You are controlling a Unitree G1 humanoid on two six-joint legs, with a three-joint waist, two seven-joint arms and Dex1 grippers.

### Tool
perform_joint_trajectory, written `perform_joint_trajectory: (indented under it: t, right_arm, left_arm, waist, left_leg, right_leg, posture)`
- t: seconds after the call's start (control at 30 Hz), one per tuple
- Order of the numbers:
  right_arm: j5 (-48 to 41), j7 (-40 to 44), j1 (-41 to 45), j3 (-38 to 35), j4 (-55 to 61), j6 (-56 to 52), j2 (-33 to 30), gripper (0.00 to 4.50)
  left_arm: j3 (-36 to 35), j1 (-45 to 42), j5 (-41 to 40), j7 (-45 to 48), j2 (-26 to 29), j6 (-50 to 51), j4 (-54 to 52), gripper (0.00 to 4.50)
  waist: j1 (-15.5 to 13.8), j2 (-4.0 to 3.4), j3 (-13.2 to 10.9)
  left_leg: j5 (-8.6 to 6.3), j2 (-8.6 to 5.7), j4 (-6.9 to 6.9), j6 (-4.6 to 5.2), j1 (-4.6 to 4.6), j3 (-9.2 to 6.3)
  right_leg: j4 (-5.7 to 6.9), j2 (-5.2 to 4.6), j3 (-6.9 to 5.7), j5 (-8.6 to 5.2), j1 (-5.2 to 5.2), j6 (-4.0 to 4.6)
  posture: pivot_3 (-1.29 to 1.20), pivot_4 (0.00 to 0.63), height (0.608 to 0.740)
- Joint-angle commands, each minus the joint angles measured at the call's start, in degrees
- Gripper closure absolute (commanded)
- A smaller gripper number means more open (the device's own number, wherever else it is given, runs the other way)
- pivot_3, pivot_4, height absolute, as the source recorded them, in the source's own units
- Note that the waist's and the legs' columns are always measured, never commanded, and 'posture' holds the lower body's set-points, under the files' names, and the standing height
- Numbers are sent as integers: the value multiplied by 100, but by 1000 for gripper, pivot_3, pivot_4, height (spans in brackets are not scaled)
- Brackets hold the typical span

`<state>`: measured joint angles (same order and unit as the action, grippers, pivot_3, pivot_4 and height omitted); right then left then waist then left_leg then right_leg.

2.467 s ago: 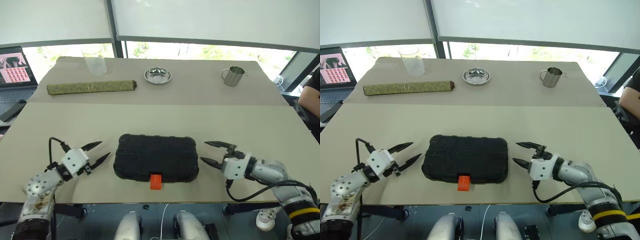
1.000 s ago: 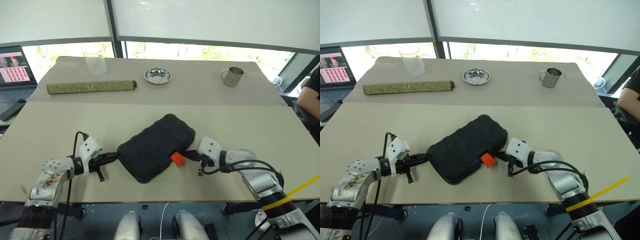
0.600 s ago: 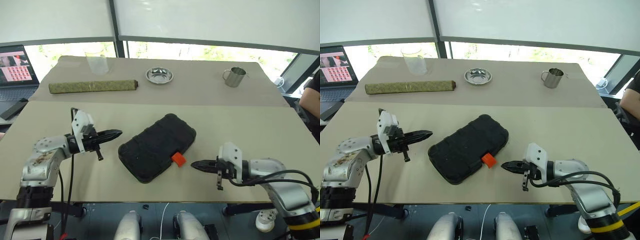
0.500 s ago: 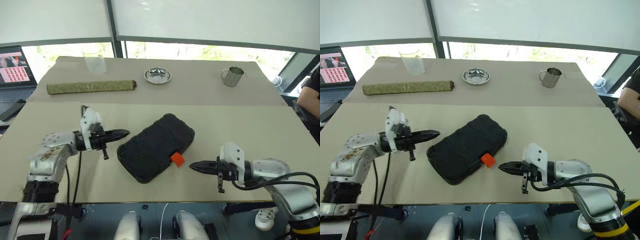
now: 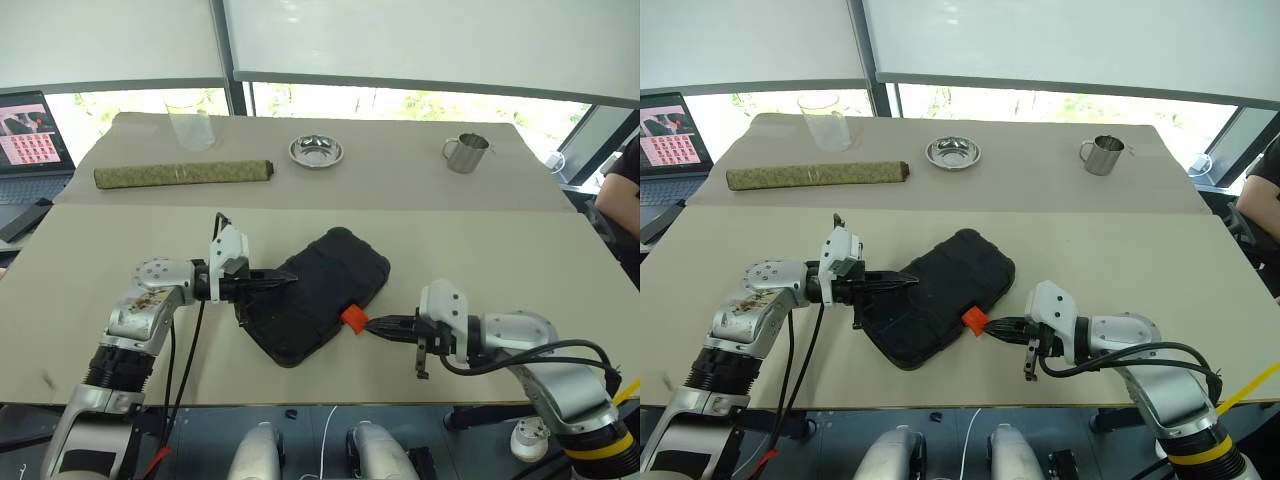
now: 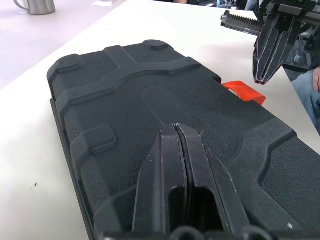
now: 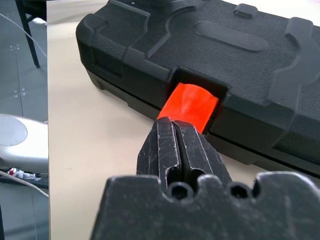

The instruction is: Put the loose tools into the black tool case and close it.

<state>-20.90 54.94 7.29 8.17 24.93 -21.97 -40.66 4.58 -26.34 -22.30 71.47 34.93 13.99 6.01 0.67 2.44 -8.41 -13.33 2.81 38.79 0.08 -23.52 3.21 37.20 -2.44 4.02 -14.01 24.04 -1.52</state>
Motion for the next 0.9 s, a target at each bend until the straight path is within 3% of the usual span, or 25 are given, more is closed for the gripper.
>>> perform_joint_trajectory:
  t: [0.03,0.43,0.9]
  right_arm:
    - [67,-11,96,12,1,159,78,4487]
    - [546,-45,296,327,-531,608,417,4487]
    - [622,-239,274,180,-638,1099,819,4487]
  left_arm:
    - [81,161,109,-33,-6,7,8,4447]
    - [95,154,57,-179,34,294,-326,4447]
    - [92,263,77,-174,95,472,-443,4447]
  waist:
    - [1,0,0]
    - [1,-1,1]
    - [27,-2,1]
  left_leg:
    - [0,0,0,0,1,0]
    - [0,0,0,0,1,0]
    - [0,2,-3,0,4,0]
  right_leg:
    - [0,0,0,0,0,0]
    - [0,1,0,0,0,0]
    - [3,3,0,0,2,1]
  posture:
    - [0,150,740]
    - [0,150,740]
    - [0,150,740]
